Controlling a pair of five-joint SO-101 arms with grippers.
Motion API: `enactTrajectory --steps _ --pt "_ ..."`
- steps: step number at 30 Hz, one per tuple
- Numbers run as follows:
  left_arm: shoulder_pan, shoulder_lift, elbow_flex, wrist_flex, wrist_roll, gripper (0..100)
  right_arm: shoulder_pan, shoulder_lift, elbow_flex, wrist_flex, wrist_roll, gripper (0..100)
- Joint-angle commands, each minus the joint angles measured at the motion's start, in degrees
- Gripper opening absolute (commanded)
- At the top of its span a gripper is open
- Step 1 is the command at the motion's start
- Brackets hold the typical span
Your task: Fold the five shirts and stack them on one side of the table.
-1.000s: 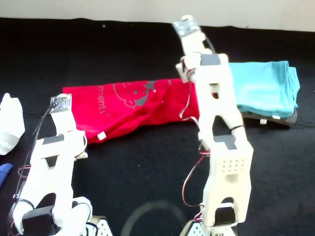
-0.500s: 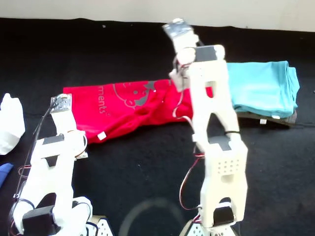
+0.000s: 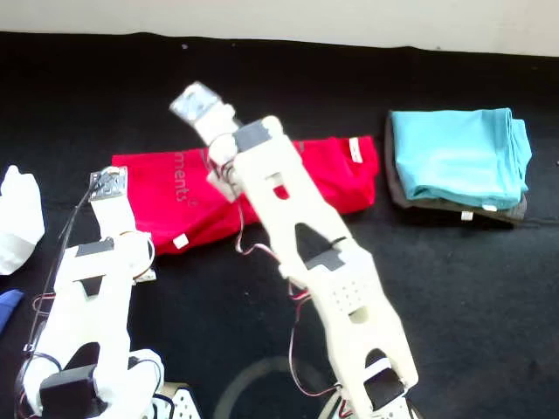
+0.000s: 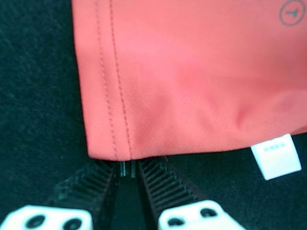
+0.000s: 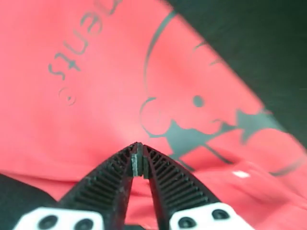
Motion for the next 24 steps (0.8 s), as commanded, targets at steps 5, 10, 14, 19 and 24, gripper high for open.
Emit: enactTrajectory --steps 5,10,14,19,24 --pt "0.66 -1.1 -0.04 -0.7 0.0 1 -2.68 -0.75 -1.36 7.96 -0.53 0.6" --pt "0.66 -1.1 -0.04 -0.7 0.0 1 -3.03 -1.1 -1.89 13.23 -0.53 0.6" --pt "0.66 -1.1 -0.04 -0.7 0.0 1 -2.95 -1.54 -4.44 17.54 -0.53 0.6" --pt "0.66 -1.1 -0.04 -0.7 0.0 1 -3.21 -1.8 -5.85 19.38 -0.53 0.6" --pt "0.66 -1.1 -0.04 -0.7 0.0 1 -4.88 -0.92 -4.97 19.21 -0.53 0.6"
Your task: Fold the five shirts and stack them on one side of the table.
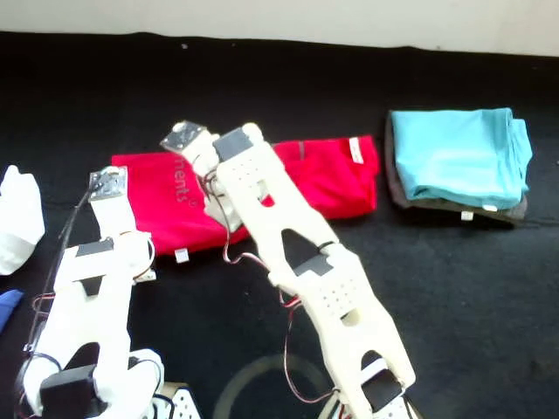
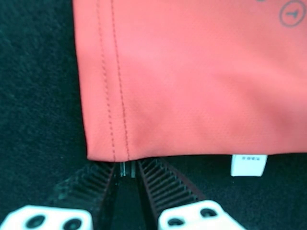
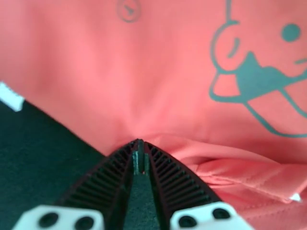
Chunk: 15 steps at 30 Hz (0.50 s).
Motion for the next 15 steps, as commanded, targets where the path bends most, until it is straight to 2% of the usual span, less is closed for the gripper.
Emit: enactTrajectory --steps 1,7,15 --pt "0.66 -1.1 -0.04 -0.7 0.0 1 -1.36 -0.66 -1.01 0.31 -0.53 0.6" --pt "0.66 -1.1 -0.04 -0.7 0.0 1 -0.57 2.07 -4.79 0.31 -0.53 0.6" --pt "0.66 -1.1 -0.04 -0.7 0.0 1 4.79 1.36 -34.86 3.47 -0.7 0.6"
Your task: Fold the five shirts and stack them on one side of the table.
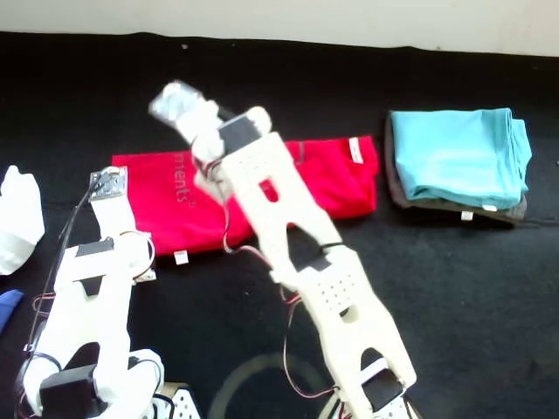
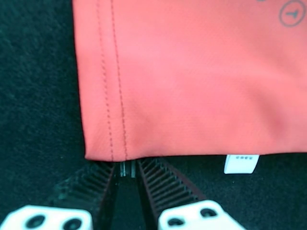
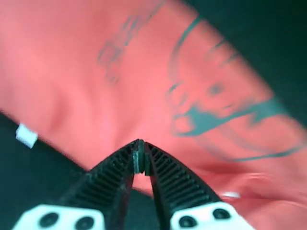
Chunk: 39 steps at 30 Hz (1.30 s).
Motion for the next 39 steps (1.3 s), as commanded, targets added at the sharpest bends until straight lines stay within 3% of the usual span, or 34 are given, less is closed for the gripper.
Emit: enactTrajectory --steps 1,10,18,23,32,39 --pt "0.66 -1.1 -0.04 -0.7 0.0 1 3.38 -1.27 -14.9 4.18 -0.7 0.6" --pt "0.66 -1.1 -0.04 -0.7 0.0 1 10.59 -3.65 -9.71 5.76 -0.79 0.6" --pt "0.66 -1.1 -0.04 -0.7 0.0 1 12.26 -24.66 22.37 5.49 -0.53 0.6" --pt "0.66 -1.1 -0.04 -0.7 0.0 1 12.7 -28.18 36.18 5.23 -0.53 0.6" --pt "0.66 -1.1 -0.04 -0.7 0.0 1 16.84 -28.18 48.84 -7.08 -0.44 0.6" --pt "0.66 -1.1 -0.04 -0.7 0.0 1 16.31 -28.18 50.77 -15.69 -0.79 0.6"
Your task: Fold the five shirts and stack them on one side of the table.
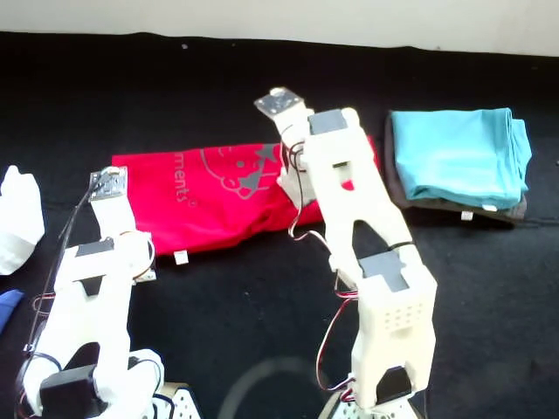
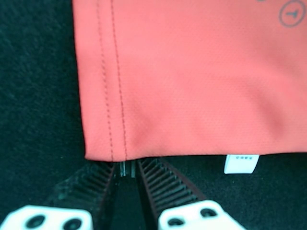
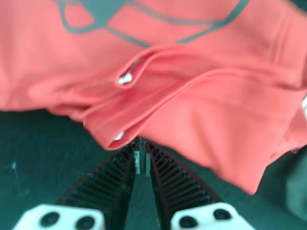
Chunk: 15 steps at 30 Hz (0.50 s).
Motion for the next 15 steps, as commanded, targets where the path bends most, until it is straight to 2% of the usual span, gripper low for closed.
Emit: enactTrajectory --steps 1,11,15 --pt "0.66 -1.1 -0.04 -0.7 0.0 1 -0.04 -4.0 0.13 -3.91 -0.62 0.6" --pt "0.66 -1.1 -0.04 -0.7 0.0 1 -1.01 1.54 -0.4 -11.21 -0.88 0.6" --pt "0.66 -1.1 -0.04 -0.7 0.0 1 -1.1 1.98 -0.4 -13.85 -6.07 0.6"
